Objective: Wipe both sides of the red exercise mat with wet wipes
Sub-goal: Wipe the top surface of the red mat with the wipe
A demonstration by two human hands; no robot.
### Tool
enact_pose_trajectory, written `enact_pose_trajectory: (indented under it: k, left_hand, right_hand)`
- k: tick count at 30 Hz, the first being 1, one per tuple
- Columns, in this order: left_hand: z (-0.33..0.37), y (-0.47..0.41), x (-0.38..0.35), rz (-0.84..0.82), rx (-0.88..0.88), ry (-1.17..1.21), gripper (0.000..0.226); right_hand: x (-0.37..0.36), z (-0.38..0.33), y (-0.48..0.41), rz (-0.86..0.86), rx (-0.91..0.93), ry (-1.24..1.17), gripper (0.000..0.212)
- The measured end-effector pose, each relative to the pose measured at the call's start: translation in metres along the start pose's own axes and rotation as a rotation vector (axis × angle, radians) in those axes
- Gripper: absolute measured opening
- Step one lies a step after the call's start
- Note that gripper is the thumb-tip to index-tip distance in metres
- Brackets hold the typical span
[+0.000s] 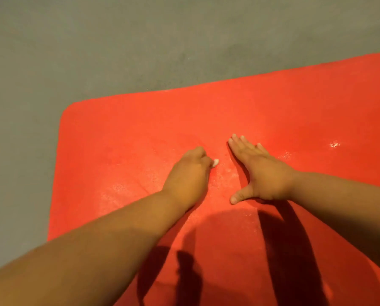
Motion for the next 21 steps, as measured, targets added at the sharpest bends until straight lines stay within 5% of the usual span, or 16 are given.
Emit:
enact_pose_trajectory:
  k: [3, 7, 12, 14, 17, 21]
  left_hand:
    - [0.021, 0.023, -0.009, -0.137, -0.109, 0.116, 0.021]
    - [0.001, 0.035, 0.019, -0.165, 0.04, 0.206, 0.037]
    - [-0.083, 0.057, 0.042, -0.483, 0.307, -0.196, 0.106]
    - [-0.106, 0.065, 0.042, -0.587, 0.399, -0.172, 0.119]
    - [-0.099, 0.066, 0.047, -0.475, 0.374, -0.059, 0.101]
    - [-0.078, 0.064, 0.057, -0.237, 0.207, 0.035, 0.041]
  right_hand:
    - [0.003, 0.001, 0.0, -0.016, 0.019, 0.021, 0.141]
    - [0.014, -0.01, 0.004, -0.033, 0.003, -0.051, 0.123]
    - [0.013, -0.052, 0.001, 0.291, 0.104, -0.16, 0.036]
    - [0.004, -0.063, -0.006, 0.293, 0.118, -0.144, 0.026]
    - [0.009, -0.074, -0.014, 0.359, 0.075, -0.187, 0.048]
    - [0.021, -0.093, -0.034, 0.371, 0.115, -0.207, 0.061]
Point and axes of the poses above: each hand's wrist, its own y-axis away from the middle knuckle, its own x-axis out of the back of the hand, z = x × y, the point moved 7 cm from there along -y, towards the middle knuckle, and after that the axes turned 9 degrees about -z, right-handed, at the moved point
